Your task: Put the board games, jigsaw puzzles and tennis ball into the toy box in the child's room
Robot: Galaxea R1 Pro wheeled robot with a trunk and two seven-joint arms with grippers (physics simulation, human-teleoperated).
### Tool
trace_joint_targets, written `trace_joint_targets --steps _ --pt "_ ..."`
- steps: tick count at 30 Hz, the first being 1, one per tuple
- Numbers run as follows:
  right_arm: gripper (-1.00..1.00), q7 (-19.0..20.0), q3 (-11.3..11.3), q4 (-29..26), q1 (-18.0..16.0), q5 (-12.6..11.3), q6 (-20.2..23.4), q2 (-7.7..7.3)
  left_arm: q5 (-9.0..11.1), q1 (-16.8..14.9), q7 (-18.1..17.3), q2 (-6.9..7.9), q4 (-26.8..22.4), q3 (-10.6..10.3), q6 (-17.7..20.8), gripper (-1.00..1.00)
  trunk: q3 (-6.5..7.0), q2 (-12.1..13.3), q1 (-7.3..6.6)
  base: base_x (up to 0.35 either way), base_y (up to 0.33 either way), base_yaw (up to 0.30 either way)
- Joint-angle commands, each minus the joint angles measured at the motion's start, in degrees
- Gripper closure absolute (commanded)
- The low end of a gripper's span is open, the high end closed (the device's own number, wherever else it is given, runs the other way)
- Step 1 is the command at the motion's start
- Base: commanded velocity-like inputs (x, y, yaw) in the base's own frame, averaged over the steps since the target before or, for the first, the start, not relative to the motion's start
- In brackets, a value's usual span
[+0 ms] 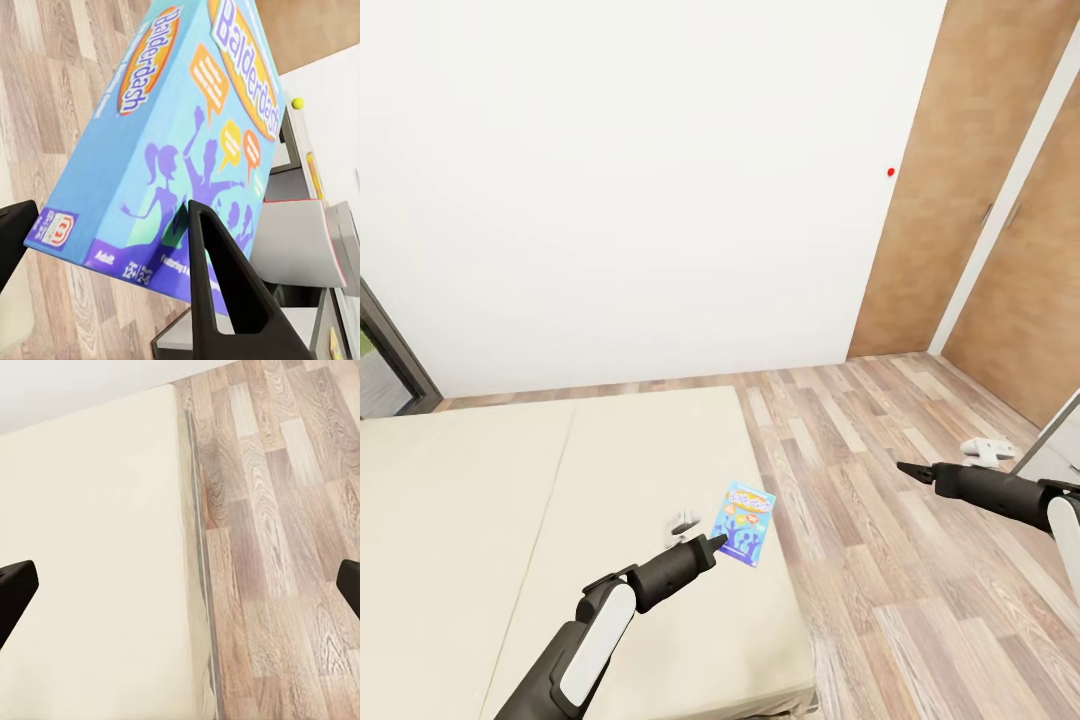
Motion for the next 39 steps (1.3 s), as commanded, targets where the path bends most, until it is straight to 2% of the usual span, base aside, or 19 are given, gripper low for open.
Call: trace_joint_targets --steps 1,19,39 --pt "-1.00 0.32 -0.07 -0.02 -0.06 0.13 0.29 0.00 0.37 -0.04 -0.01 -0.02 -0.03 0.06 0.36 1.00 -0.12 -0.12 0.03 0.000 0.000 0.000" --pt "-1.00 0.15 1.45 -0.63 0.39 0.12 0.51 0.67 0.36 0.77 -1.27 0.75 -0.11 1.28 0.37 1.00 -0.12 -0.12 0.03 0.000 0.000 -0.011" --pt "-1.00 0.09 1.76 -0.81 0.48 0.15 0.51 0.83 0.34 0.89 -1.45 0.87 -0.12 1.47 0.37 1.00 -0.12 -0.12 0.03 0.000 0.000 -0.214"
